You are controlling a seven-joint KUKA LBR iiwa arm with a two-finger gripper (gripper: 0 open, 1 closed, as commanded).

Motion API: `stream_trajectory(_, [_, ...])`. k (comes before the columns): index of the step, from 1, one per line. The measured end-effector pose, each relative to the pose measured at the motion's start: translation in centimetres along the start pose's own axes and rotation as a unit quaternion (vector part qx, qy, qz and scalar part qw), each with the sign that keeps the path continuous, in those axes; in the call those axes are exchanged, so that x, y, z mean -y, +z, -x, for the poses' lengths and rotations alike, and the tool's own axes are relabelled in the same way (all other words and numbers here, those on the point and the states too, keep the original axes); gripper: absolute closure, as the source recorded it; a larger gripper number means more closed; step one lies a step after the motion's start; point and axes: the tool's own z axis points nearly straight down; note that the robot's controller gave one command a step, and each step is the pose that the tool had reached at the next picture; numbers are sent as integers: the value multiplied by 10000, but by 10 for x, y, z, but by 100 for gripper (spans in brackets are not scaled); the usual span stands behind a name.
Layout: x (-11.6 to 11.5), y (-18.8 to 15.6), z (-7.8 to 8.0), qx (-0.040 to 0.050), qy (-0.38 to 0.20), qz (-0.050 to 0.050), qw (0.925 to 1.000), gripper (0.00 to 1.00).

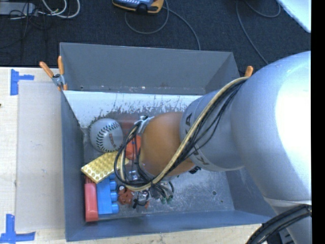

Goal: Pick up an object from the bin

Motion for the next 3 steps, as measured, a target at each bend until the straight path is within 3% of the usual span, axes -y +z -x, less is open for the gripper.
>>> stream_trajectory(1, [0,0,0,0,4,1,10000,100])
stream_trajectory(2, [1,-40,-6,-42,25,1,10000,100])
stream_trajectory(3, [-5,-154,-1,-2,0,0,10000,100])
